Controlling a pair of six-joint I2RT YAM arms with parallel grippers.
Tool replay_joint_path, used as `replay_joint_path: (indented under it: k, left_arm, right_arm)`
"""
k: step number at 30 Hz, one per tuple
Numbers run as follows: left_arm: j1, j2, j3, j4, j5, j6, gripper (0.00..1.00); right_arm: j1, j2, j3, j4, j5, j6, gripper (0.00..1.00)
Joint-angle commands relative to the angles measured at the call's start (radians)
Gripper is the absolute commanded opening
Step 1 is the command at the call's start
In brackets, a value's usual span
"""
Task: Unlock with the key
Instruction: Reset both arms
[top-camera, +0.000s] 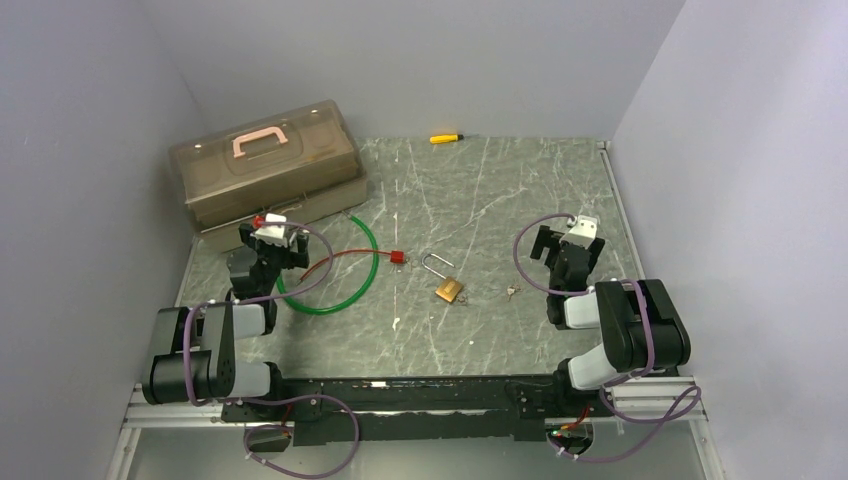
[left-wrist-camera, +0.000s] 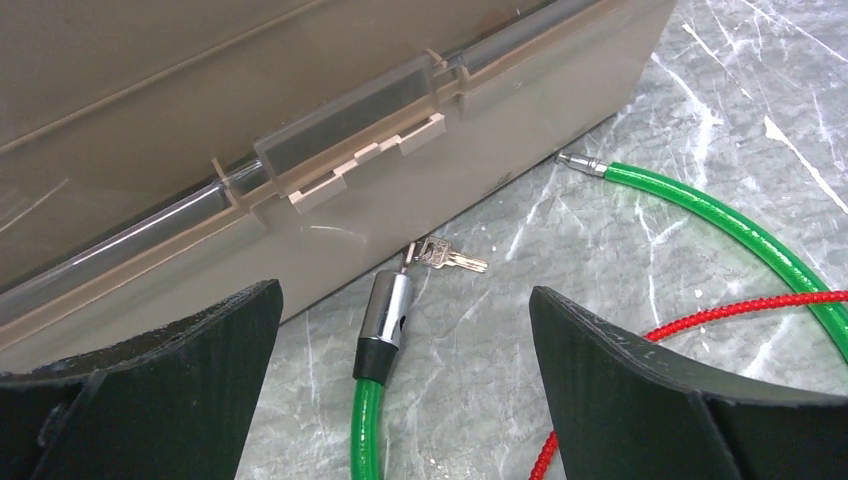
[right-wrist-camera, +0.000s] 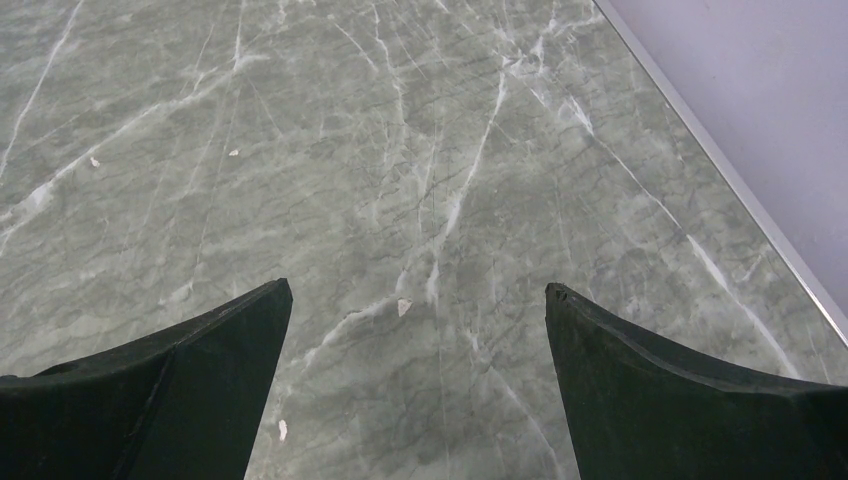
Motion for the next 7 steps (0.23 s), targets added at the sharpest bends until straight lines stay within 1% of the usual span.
replay_joint_path:
  k: [1,7]
  left_arm:
    - [0.001,-0.008,0.005,0.027,-0.007,-0.016,0.99]
    - [-0.002,-0.011,0.004,0.026,-0.013,-0.014,0.99]
  right_arm:
    - [-0.004,-0.015,0.016,0.063,-0.015,-0.006,1.00]
    - [-0.005,-0.015,0.016,0.063,-0.015,-0.005,1.00]
